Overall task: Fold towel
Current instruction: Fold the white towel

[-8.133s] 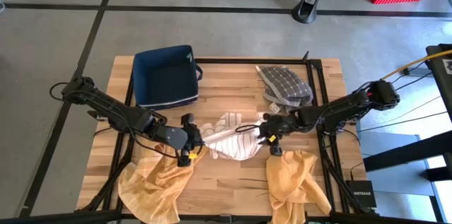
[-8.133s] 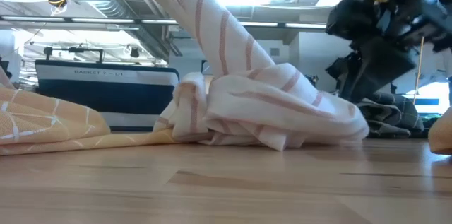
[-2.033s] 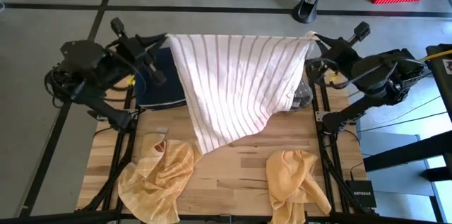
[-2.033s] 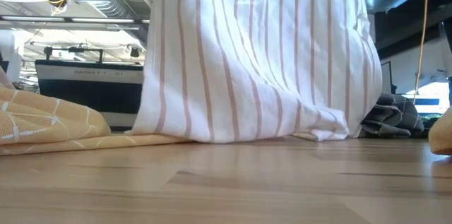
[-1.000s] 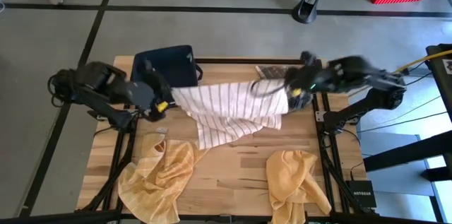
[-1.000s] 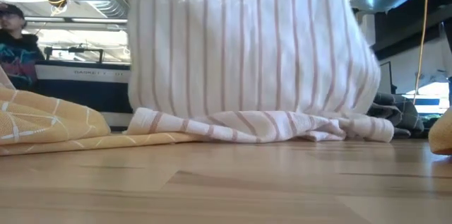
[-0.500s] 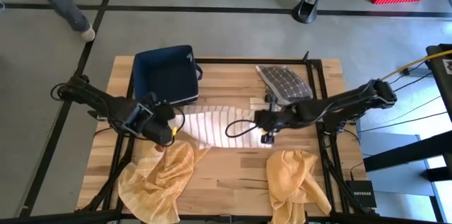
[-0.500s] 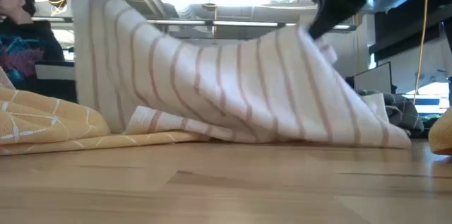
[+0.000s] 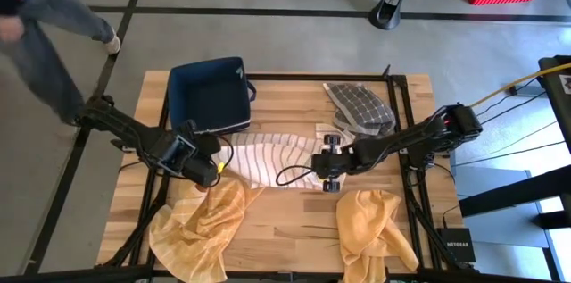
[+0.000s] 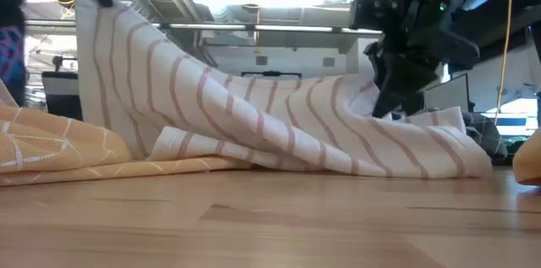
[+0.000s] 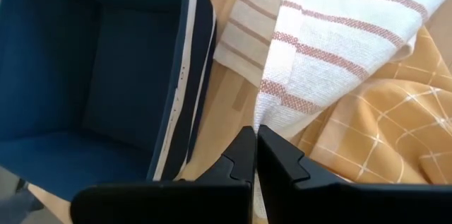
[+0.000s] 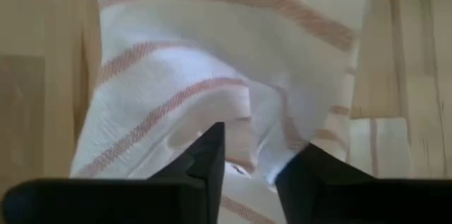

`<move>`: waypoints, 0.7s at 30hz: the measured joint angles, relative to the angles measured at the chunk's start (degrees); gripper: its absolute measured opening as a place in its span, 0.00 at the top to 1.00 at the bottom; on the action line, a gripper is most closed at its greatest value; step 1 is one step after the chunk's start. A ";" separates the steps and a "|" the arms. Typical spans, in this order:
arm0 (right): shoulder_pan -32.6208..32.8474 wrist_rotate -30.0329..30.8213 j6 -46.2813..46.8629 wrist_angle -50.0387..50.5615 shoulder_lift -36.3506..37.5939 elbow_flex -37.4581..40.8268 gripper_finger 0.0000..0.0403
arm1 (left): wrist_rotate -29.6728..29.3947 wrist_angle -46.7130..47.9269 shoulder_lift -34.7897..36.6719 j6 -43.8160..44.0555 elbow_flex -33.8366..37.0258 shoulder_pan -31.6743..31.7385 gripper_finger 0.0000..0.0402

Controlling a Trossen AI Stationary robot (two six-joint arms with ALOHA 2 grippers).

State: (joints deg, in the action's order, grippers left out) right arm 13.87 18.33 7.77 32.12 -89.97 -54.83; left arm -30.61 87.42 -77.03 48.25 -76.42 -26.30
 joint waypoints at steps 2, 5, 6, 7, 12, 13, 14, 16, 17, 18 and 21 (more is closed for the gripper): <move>0.00 0.01 -1.20 0.38 -0.05 0.00 0.68 | 0.00 0.00 0.00 -0.03 0.00 0.02 1.00; 0.00 0.83 -2.53 2.09 -0.05 0.00 0.67 | 0.00 0.00 0.00 0.00 0.00 0.00 1.00; 0.00 1.39 -3.08 2.89 -0.05 0.03 0.67 | 0.00 0.00 0.00 0.00 0.00 0.00 1.00; 0.00 1.64 -3.54 3.51 -0.05 0.05 0.68 | 0.00 0.02 0.00 0.00 0.00 0.00 1.00; 0.00 1.61 -5.33 -0.22 0.38 3.44 0.75 | 0.00 0.00 0.00 -0.14 0.00 0.00 1.00; 0.00 1.60 -5.40 -1.62 0.71 4.20 0.77 | 0.00 0.00 0.00 -0.21 0.00 0.00 1.00; 0.00 1.58 -5.26 -2.96 1.25 4.85 0.78 | 0.00 -0.02 0.00 -0.22 0.00 0.00 1.00; 0.00 1.29 -4.97 -5.34 2.23 6.05 0.82 | 0.00 0.02 0.00 -0.22 0.00 0.00 1.00; 0.00 0.87 -4.97 -6.22 2.71 6.55 0.83 | 0.00 0.00 0.00 -0.22 0.00 0.00 1.00; 0.00 0.64 -4.97 -6.71 2.95 7.09 0.85 | 0.00 0.02 0.00 -0.24 0.00 0.02 1.00; 0.00 0.95 -4.93 -7.21 2.99 8.08 0.89 | 0.00 0.01 0.00 -0.22 0.00 0.02 1.00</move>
State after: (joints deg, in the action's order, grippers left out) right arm 13.87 19.28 2.85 24.91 -86.97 -46.75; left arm -30.61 87.43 -77.03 48.03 -76.42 -26.28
